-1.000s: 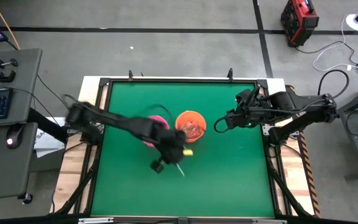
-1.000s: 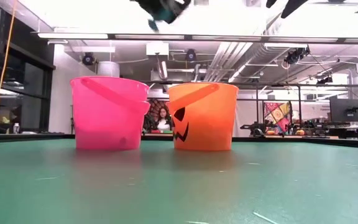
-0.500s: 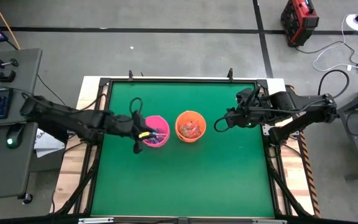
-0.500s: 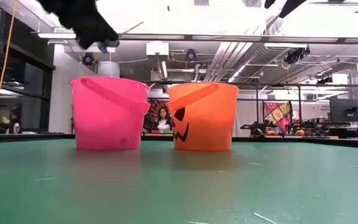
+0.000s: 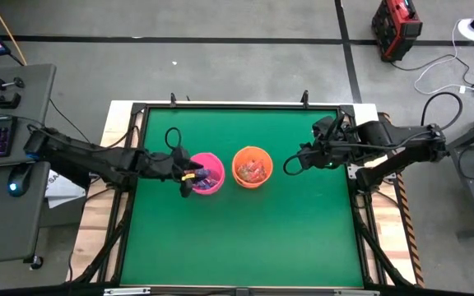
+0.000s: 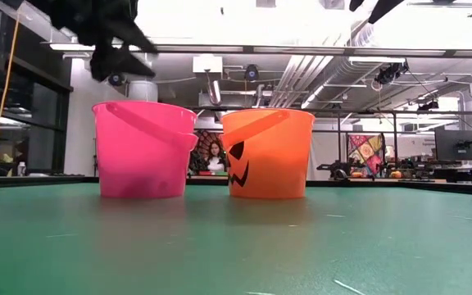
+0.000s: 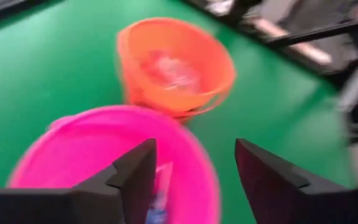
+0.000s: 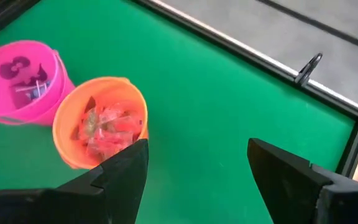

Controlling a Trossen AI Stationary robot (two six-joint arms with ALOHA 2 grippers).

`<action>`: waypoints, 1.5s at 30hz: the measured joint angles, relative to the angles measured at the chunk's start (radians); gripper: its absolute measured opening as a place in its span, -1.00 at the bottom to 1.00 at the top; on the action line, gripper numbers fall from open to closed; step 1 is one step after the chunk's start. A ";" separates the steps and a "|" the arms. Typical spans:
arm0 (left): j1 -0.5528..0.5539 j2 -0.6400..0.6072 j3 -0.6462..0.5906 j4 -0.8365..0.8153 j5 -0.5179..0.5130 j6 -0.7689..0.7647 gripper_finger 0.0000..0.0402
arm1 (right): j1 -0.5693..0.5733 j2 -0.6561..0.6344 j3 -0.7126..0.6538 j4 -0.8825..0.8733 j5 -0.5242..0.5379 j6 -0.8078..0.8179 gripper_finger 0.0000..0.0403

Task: Sort candy by brand, put in halloween buckets
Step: Return to Home Position

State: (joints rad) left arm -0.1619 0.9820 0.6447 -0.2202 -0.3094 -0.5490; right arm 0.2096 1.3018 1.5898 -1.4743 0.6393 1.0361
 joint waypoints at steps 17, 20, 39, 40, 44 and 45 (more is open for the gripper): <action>-0.112 -0.389 0.004 -0.014 -0.065 0.181 -0.37 | 0.285 -0.212 -0.407 -0.031 -0.240 0.274 -0.14; 0.001 -0.494 -0.029 -0.016 -0.034 0.257 -0.78 | 0.302 -0.250 -0.413 -0.015 -0.218 0.258 -0.67; 0.190 -0.977 -0.600 0.415 0.189 0.156 -1.00 | 0.301 -0.282 -0.409 0.164 -0.344 0.176 -0.99; 0.190 -0.978 -0.617 0.430 0.195 0.154 -1.00 | 0.301 -0.283 -0.409 0.164 -0.344 0.178 -1.00; 0.191 -0.976 -0.633 0.412 0.215 0.138 -1.00 | 0.302 -0.298 -0.409 0.164 -0.356 0.170 -1.00; 0.191 -0.978 -0.633 0.405 0.228 0.139 -1.00 | 0.302 -0.305 -0.409 0.164 -0.356 0.167 -1.00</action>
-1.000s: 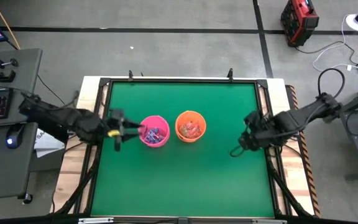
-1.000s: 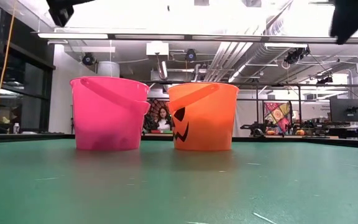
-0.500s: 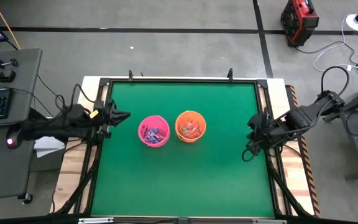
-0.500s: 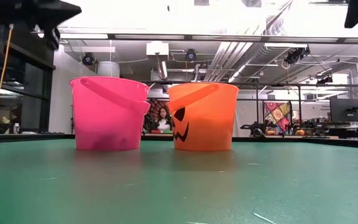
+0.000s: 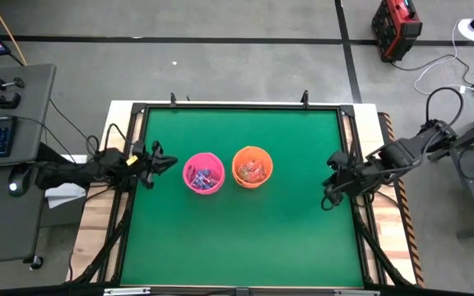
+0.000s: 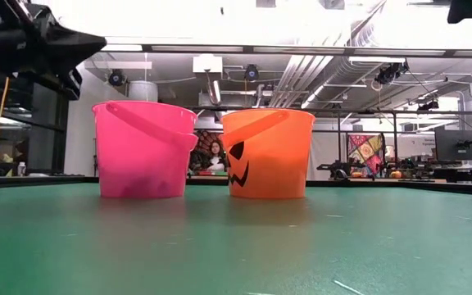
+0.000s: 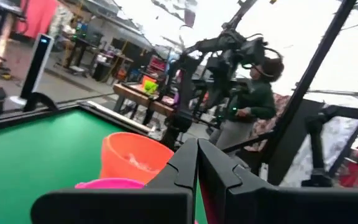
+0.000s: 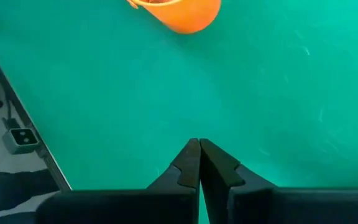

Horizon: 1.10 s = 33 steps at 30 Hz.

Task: Sort candy by brand, put in halloween buckets
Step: Return to Home Position

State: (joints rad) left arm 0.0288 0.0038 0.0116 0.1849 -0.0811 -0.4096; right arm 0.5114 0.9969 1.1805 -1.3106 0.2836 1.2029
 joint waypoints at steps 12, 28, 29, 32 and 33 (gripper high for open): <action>0.000 0.002 0.000 -0.031 0.047 -0.112 -1.00 | -0.010 -0.338 -0.440 0.547 0.025 -0.230 -1.00; 0.000 0.003 0.001 -0.031 0.045 -0.111 -1.00 | -0.290 -0.949 -0.925 0.997 -0.052 -0.782 -1.00; 0.000 0.003 0.000 -0.031 0.044 -0.111 -1.00 | -0.298 -0.972 -0.948 1.025 -0.060 -0.794 -1.00; 0.000 0.003 0.001 -0.031 0.044 -0.111 -1.00 | -0.318 -0.996 -1.006 1.102 -0.102 -0.820 -1.00; 0.000 0.004 0.001 -0.032 0.044 -0.111 -1.00 | -0.325 -0.992 -1.022 1.116 -0.115 -0.824 -1.00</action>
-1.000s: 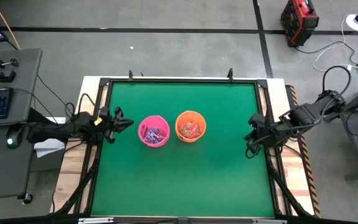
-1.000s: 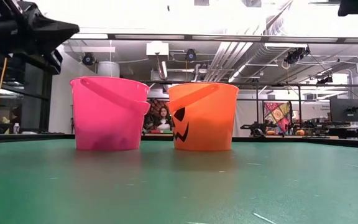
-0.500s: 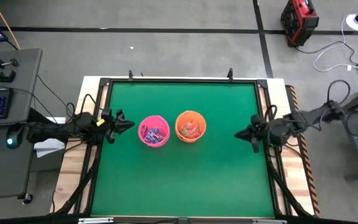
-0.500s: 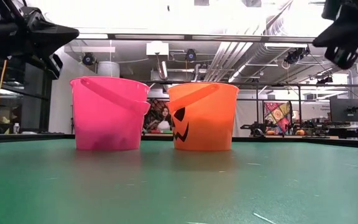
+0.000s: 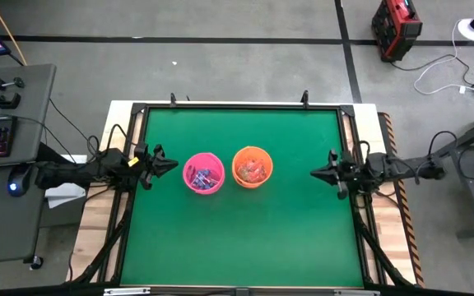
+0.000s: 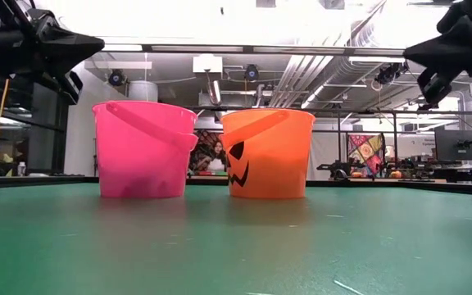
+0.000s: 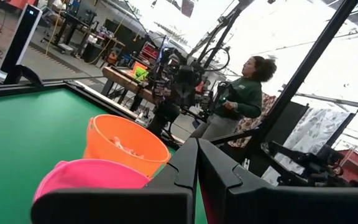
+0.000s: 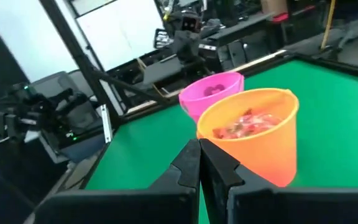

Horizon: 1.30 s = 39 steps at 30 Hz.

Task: Sort candy by brand, put in halloween buckets
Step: Return to Home Position

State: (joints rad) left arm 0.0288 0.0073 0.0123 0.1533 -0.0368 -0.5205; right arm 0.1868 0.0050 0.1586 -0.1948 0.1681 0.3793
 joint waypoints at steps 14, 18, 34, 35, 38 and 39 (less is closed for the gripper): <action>0.000 0.000 0.000 -0.003 0.000 0.000 -1.00 | -0.160 0.008 -0.138 0.182 -0.191 -0.149 -1.00; 0.000 0.000 0.000 -0.003 0.000 0.000 -1.00 | -0.169 0.009 -0.142 0.191 -0.191 -0.175 -1.00; 0.000 0.000 0.000 -0.003 0.000 0.000 -1.00 | -0.169 0.009 -0.142 0.189 -0.169 -0.173 -1.00; 0.000 0.000 0.000 -0.003 0.000 0.000 -1.00 | -0.169 0.009 -0.142 0.189 -0.169 -0.176 -1.00; 0.000 0.000 0.000 -0.003 0.000 0.000 -1.00 | -0.169 0.009 -0.142 0.189 -0.169 -0.175 -1.00; 0.000 0.000 0.000 -0.003 0.000 0.000 -1.00 | -0.169 0.009 -0.142 0.189 -0.169 -0.173 -1.00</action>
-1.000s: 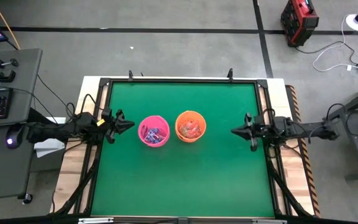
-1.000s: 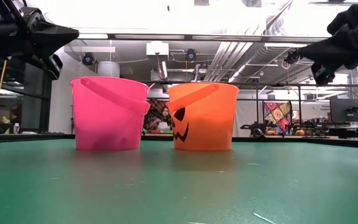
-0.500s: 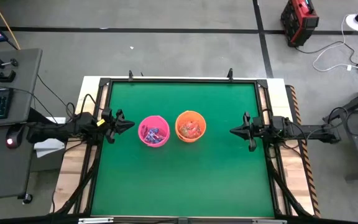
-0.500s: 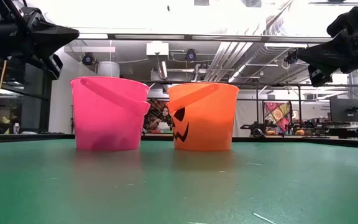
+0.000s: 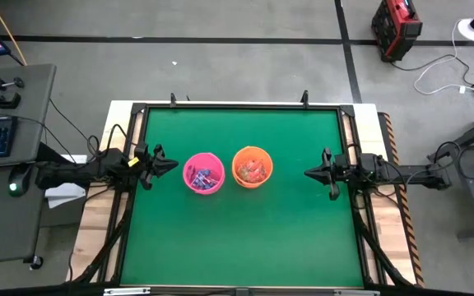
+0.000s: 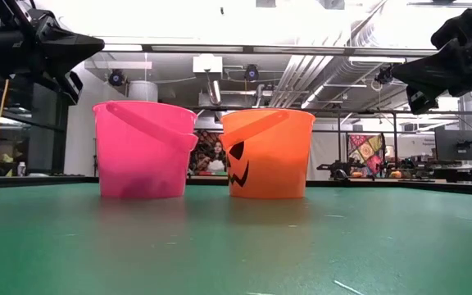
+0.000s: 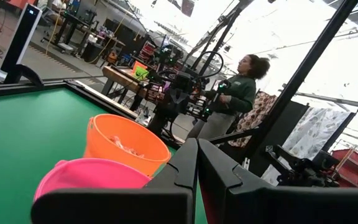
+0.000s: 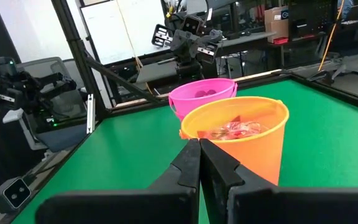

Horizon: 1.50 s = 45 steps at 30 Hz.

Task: Sort candy by brand, put in halloween buckets
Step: Return to Home Position

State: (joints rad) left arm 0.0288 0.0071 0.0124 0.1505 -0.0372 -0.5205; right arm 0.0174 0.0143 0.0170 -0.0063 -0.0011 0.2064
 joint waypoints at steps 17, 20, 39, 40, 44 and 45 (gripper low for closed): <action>0.000 0.001 0.001 -0.043 0.000 0.226 -1.00 | 0.000 0.000 0.000 0.000 0.000 0.003 -1.00; 0.000 0.001 0.001 -0.050 0.000 0.293 -1.00 | 0.000 0.000 0.000 0.000 0.000 -0.002 -1.00; 0.000 0.001 0.001 -0.050 -0.001 0.305 -1.00 | 0.000 0.000 0.001 0.000 0.000 -0.003 -1.00; 0.000 0.001 0.001 -0.050 -0.001 0.305 -1.00 | 0.000 0.000 0.001 0.000 0.000 -0.001 -1.00; 0.000 0.001 0.001 -0.050 -0.001 0.305 -1.00 | 0.000 0.000 0.001 0.000 0.000 -0.002 -1.00; 0.000 0.001 0.001 -0.050 -0.001 0.305 -1.00 | 0.000 0.000 0.001 0.000 0.000 -0.003 -1.00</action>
State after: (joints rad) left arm 0.0288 0.0078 0.0132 0.1005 -0.0380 -0.2157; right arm 0.0174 0.0147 0.0177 -0.0067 -0.0010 0.2029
